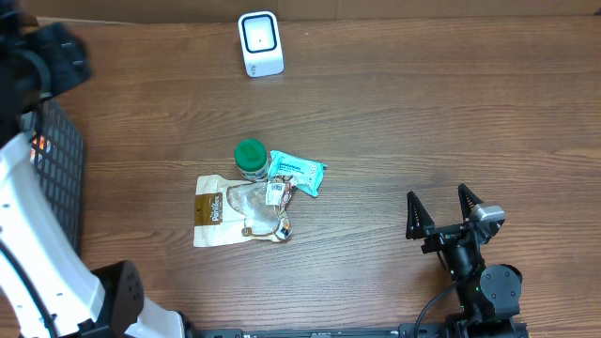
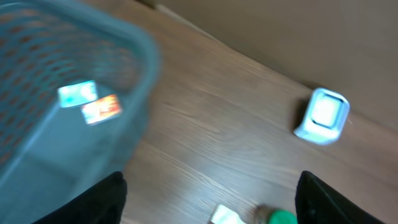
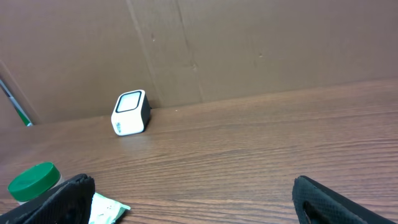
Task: Scan the item barcode
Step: 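Swing the left gripper back into the basket and grasp the orange tissue pack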
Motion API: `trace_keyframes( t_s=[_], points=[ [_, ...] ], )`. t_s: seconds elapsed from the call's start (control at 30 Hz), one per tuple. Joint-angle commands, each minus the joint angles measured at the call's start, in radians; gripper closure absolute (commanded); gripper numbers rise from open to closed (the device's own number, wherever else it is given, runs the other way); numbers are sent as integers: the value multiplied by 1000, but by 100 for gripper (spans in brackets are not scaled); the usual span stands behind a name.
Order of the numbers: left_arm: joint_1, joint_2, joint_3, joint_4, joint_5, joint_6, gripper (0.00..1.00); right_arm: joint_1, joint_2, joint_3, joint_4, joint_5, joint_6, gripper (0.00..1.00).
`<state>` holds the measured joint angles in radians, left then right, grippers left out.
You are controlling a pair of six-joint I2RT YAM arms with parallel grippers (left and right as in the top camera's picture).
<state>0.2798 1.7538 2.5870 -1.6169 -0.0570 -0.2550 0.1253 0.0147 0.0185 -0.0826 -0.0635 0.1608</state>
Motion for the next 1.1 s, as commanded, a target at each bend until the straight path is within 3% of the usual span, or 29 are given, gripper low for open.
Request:
trace_keyframes(
  t_s=[0.0,0.43,0.63,1.07],
  points=[
    [124,-5,7,-2,24,-5,27,5,-12,-10,3,-1,-2,0],
    [476,83,5,-1,26,-57,24,5,-12,-10,3,-1,-2,0],
    [508,233,1,28,139,3,24,5,-12,-10,3,-1,-2,0],
    [493,563,0,141,64,68,31,5,-12,-10,3,-1,-2,0]
  ],
)
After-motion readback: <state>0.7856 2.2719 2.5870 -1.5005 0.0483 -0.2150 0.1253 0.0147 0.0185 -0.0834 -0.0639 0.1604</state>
